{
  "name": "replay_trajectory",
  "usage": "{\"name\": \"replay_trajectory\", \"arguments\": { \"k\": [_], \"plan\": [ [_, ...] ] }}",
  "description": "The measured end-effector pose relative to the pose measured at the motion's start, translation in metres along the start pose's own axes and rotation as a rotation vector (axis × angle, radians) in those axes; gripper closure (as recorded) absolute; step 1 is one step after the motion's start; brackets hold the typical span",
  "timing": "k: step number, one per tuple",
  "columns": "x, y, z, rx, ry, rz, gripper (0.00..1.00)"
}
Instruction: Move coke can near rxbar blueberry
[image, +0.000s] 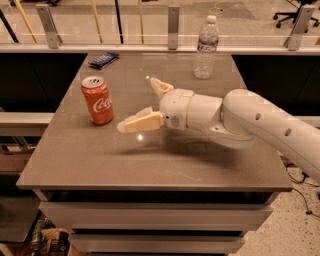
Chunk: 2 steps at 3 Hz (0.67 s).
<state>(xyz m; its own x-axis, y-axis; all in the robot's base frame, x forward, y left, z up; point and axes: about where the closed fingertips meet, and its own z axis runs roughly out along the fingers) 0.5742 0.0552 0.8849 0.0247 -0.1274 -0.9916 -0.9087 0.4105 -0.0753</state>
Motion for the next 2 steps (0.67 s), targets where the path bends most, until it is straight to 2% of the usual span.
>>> {"name": "replay_trajectory", "arguments": {
  "k": [2],
  "plan": [
    [0.0,0.009,0.03,-0.037,-0.007,0.061,0.0]
  ]
}}
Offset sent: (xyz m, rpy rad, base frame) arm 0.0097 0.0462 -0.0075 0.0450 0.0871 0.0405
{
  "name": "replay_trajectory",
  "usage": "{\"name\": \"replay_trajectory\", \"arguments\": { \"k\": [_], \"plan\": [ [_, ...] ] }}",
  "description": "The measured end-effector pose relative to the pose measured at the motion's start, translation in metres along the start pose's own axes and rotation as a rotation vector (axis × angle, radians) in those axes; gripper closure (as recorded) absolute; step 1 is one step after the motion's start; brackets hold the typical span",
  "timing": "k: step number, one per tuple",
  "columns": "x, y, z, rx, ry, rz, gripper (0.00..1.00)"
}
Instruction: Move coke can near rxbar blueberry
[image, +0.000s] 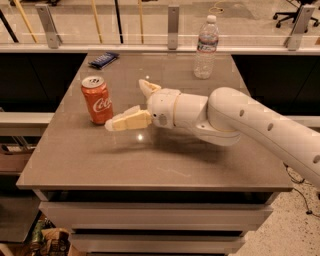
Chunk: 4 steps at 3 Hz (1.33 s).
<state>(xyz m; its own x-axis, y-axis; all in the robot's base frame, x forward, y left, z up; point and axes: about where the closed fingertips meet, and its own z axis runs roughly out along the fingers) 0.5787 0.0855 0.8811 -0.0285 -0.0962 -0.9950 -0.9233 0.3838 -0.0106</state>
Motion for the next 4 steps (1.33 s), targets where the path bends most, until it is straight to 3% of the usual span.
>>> {"name": "replay_trajectory", "arguments": {
  "k": [3,4],
  "plan": [
    [0.008,-0.018,0.053,-0.045,-0.022,0.041,0.0],
    [-0.004,-0.009,0.064,-0.046,-0.039,0.029,0.0]
  ]
}}
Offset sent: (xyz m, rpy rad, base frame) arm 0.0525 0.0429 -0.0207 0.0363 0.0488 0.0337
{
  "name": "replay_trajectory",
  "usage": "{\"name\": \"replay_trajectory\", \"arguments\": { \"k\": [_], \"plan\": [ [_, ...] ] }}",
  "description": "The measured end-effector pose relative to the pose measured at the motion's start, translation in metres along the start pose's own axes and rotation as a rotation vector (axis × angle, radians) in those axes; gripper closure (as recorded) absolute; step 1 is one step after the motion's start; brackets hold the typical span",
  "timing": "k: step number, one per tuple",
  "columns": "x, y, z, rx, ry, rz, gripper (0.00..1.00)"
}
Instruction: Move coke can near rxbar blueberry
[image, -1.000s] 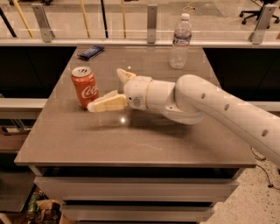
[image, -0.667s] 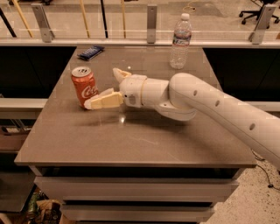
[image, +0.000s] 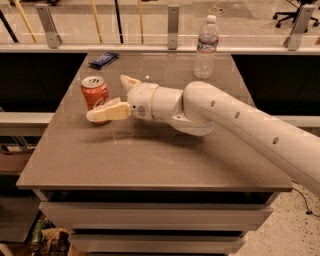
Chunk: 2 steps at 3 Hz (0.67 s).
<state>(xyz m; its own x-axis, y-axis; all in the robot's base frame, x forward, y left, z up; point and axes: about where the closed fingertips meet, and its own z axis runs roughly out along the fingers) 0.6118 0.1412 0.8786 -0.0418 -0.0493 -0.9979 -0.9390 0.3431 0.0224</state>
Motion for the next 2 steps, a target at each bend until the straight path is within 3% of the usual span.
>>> {"name": "replay_trajectory", "arguments": {
  "k": [1,2],
  "plan": [
    [-0.0004,0.0016,0.0082,-0.008,-0.006,-0.006,0.0],
    [-0.0011,0.0034,0.0097,-0.012,-0.006,-0.006,0.18]
  ]
}}
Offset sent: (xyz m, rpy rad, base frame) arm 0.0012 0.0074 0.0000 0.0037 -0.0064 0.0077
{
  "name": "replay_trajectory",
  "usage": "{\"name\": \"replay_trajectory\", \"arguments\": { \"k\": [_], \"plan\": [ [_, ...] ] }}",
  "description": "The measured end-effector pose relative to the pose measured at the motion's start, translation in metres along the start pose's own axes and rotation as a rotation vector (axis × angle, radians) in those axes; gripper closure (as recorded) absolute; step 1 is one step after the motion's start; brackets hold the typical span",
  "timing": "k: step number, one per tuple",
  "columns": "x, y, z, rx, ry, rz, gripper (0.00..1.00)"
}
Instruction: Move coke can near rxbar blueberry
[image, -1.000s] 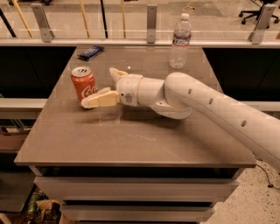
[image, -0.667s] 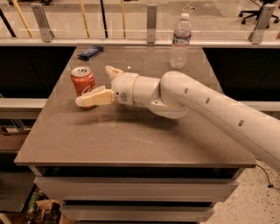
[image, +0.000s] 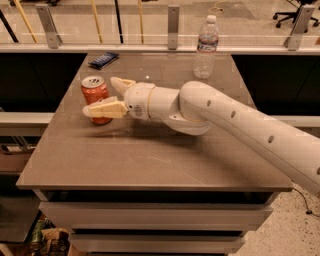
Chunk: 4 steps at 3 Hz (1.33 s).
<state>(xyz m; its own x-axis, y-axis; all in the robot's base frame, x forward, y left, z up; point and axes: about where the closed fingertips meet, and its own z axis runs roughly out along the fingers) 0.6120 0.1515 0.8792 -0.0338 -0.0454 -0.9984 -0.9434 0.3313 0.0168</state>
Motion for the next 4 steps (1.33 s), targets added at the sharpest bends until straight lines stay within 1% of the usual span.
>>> {"name": "replay_trajectory", "arguments": {
  "k": [3,4],
  "plan": [
    [-0.0019,0.0051,0.0051,-0.011,-0.001,-0.002,0.87],
    [-0.0025,0.0068,0.0067,-0.015,-0.002,-0.003,1.0]
  ]
}}
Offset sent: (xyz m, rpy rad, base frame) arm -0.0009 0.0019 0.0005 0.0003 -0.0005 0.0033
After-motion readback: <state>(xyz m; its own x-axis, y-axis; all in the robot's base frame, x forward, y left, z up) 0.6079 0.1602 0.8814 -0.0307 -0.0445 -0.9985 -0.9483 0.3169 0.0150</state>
